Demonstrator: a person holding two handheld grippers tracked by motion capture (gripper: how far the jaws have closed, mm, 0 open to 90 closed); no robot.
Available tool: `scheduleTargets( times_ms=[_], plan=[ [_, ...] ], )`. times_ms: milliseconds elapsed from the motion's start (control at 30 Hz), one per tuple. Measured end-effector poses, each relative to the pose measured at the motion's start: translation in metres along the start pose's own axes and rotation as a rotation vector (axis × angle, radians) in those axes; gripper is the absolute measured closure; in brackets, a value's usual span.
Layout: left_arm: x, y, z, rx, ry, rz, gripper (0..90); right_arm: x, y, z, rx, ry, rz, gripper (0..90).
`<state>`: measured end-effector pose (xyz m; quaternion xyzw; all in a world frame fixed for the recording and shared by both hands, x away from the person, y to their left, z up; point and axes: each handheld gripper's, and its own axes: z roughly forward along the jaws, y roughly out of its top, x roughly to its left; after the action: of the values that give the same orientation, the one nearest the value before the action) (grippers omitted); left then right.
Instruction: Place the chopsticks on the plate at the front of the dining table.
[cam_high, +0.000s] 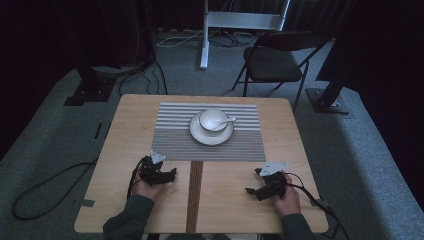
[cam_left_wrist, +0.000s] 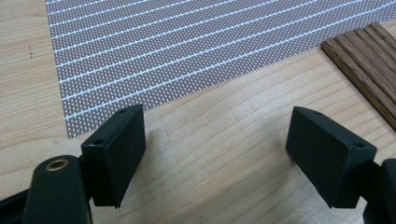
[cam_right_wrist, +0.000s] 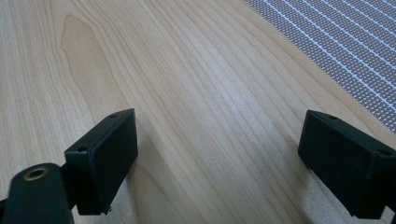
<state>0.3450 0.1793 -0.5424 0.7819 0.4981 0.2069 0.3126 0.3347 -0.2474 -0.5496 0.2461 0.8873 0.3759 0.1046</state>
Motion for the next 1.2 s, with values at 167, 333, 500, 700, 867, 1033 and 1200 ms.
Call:
scheduleTargets(
  times_ms=[167, 333, 500, 700, 867, 1033, 1200],
  plan=[
    [0.000, 0.000, 0.000, 0.002, -0.003, 0.003, 20.5, 0.000, 0.000, 0.000, 0.000, 0.000, 0.000, 11.4],
    [0.001, 0.000, 0.000, 0.005, -0.012, 0.013, 20.1, 0.000, 0.000, 0.000, 0.000, 0.000, 0.000, 11.4],
    [0.002, 0.002, -0.003, 0.028, -0.012, 0.006, 21.7, 0.000, 0.000, 0.000, 0.000, 0.001, 0.000, 11.4],
    [0.007, 0.002, -0.007, 0.033, -0.040, -0.033, 31.0, 0.000, 0.000, 0.000, 0.000, 0.000, 0.000, 11.4],
    [0.007, 0.002, -0.010, 0.026, -0.044, -0.037, 33.1, 0.000, 0.000, 0.000, 0.000, 0.001, 0.000, 11.4],
    [0.006, 0.002, -0.012, 0.017, -0.050, -0.027, 33.7, 0.000, 0.000, 0.000, 0.000, 0.000, 0.000, 11.4],
    [0.005, 0.002, -0.013, 0.025, -0.059, -0.028, 33.7, 0.000, 0.000, 0.000, 0.000, 0.001, 0.000, 11.4]
  ],
)
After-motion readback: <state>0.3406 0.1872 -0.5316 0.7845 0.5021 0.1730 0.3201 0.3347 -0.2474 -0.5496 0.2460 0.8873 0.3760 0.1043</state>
